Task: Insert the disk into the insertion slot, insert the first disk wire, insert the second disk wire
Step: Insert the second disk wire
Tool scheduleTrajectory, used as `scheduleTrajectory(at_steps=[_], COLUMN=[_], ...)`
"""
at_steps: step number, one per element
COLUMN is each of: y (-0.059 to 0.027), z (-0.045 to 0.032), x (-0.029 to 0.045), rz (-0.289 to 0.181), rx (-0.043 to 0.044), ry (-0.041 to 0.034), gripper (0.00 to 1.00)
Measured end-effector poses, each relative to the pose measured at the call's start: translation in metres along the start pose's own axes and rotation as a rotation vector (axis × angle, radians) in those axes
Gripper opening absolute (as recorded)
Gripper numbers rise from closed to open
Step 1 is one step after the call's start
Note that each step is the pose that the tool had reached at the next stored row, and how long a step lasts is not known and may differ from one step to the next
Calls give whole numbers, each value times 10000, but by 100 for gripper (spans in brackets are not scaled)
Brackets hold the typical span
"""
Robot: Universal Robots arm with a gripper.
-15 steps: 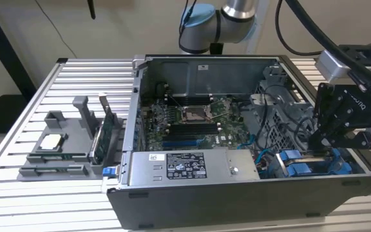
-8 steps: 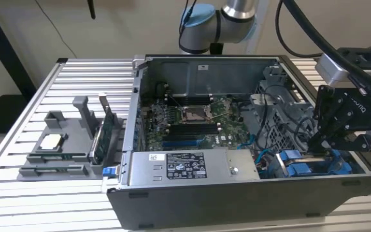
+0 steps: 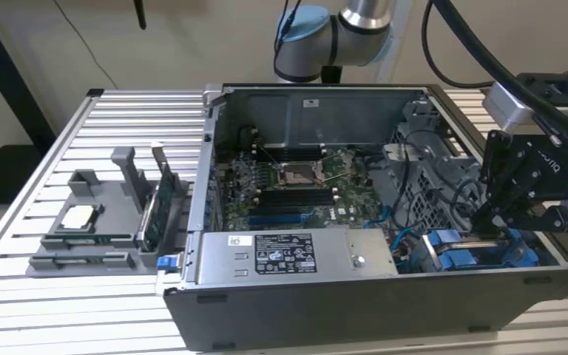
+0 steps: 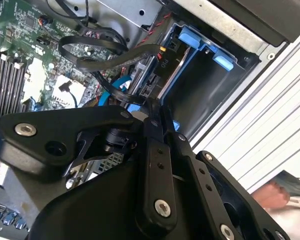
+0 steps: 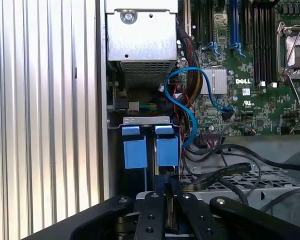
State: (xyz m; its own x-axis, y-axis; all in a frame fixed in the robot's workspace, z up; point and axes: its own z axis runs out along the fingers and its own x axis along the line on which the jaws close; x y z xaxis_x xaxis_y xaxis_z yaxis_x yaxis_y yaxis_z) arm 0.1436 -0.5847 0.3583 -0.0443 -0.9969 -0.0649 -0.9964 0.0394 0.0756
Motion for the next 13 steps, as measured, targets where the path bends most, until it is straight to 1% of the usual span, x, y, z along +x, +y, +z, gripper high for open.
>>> scheduleTrajectory(at_steps=[2,3,4,5,6,8,9,10,11,12,13], y=[24,38,54,71,87,117,127,134,141,145,145], z=[1,2,4,5,6,10,12,13,14,14,14], x=[2,4,6,7,9,11,12,13,13,14,14], rz=[-3,-6,-10,-17,-25,-49,-57,-64,-67,-70,-72], rx=[40,80,150,249,374,703,827,917,982,1029,1038], ry=[0,-3,-6,-9,-15,-27,-35,-38,-40,-42,-42], gripper=[16,16,16,16,16,16,16,16,16,16,16])
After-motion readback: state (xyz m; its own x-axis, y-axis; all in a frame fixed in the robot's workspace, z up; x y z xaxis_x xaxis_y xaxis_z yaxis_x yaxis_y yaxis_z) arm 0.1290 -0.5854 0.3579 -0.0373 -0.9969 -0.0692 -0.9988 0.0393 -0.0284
